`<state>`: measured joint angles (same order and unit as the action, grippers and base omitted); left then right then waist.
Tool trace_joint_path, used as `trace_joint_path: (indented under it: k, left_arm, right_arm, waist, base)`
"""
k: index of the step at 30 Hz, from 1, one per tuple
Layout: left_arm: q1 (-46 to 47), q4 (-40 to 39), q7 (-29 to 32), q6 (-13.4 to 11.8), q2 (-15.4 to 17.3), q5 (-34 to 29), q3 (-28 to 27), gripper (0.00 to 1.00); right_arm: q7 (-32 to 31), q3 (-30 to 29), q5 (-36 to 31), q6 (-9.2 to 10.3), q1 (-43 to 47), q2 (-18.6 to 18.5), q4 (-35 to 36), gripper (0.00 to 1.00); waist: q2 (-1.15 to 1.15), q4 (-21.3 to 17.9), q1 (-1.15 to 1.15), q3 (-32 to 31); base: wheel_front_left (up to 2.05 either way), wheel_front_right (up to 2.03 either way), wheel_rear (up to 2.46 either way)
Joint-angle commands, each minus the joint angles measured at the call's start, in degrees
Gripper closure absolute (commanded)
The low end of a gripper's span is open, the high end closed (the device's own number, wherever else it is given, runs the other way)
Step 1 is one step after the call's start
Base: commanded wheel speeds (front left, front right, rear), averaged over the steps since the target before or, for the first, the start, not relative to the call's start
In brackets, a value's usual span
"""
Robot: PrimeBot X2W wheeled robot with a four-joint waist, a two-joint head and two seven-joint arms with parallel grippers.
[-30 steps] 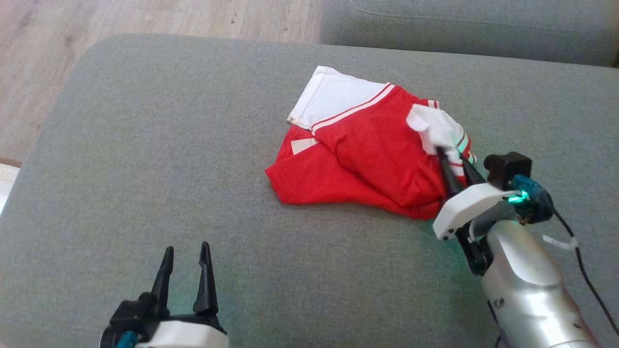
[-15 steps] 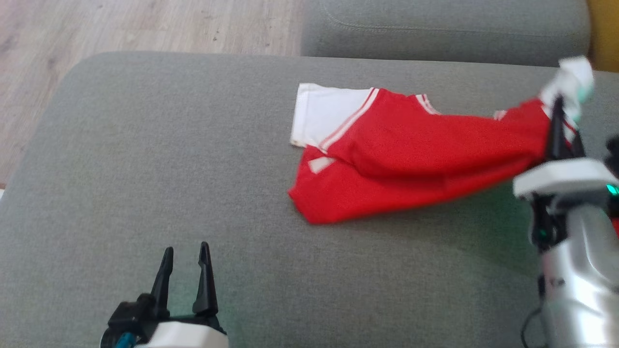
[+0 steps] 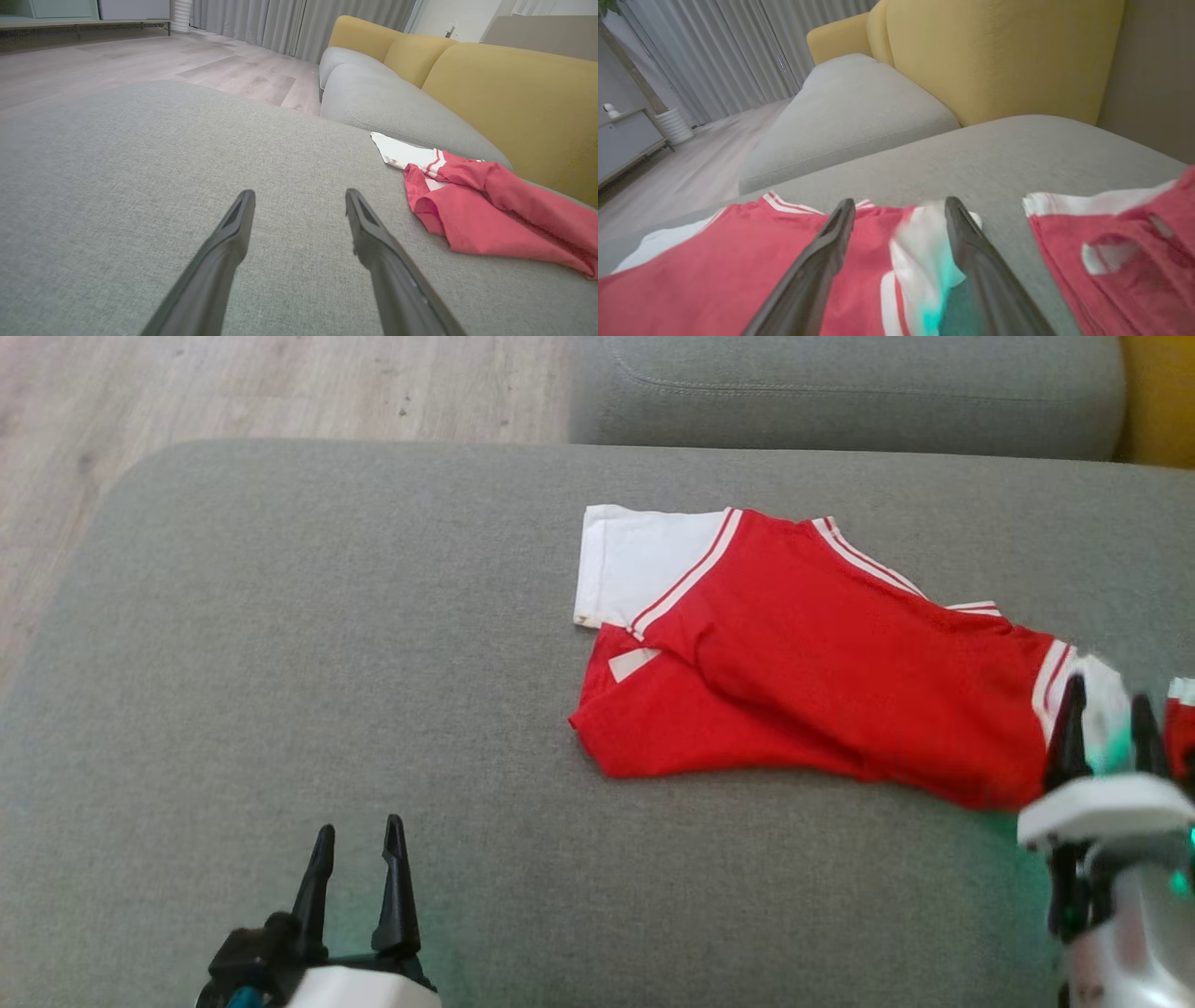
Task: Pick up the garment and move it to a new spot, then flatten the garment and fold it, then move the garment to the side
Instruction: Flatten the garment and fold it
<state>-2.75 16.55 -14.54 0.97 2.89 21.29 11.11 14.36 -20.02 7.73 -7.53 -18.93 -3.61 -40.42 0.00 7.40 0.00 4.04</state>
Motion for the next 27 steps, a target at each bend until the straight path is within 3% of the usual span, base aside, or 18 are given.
trace_joint_path:
  k: [1,7,15,21,27]
  left_arm:
    - [1.2,-1.3,-0.5,-0.3,0.0,0.2,-1.5,0.0]
    - [2.0,-1.1,-0.5,0.4,0.0,-0.1,-0.5,0.0]
    - [7.6,1.1,-0.5,3.2,0.0,0.5,4.6,0.0]
    - [16.2,8.3,-0.5,5.6,0.0,3.5,9.4,0.0]
    - [22.3,16.0,-0.5,6.3,0.0,5.6,10.4,0.0]
  right_arm:
    - [0.6,1.1,-0.4,0.04,0.2,0.3,2.4,0.0]
    - [0.6,4.6,1.3,0.04,5.7,0.7,7.5,0.0]
    - [0.6,11.0,5.1,0.04,8.2,0.7,13.4,0.0]
    - [0.6,14.8,5.7,0.04,7.2,0.7,15.2,0.0]
    - [0.6,15.8,5.4,0.04,6.5,0.7,15.4,0.0]
  waist:
    - [0.0,-0.5,0.0,0.0]
    - [0.0,-2.4,0.0,0.6]
    - [0.0,-5.4,0.0,3.4]
    - [0.0,-8.5,0.0,6.7]
    - [0.0,-11.0,0.0,9.0]
  base:
    - [0.0,0.0,0.0]
    - [0.0,0.0,0.0]
    - [0.0,0.0,0.0]
    - [0.0,0.0,0.0]
    - [0.0,0.0,0.0]
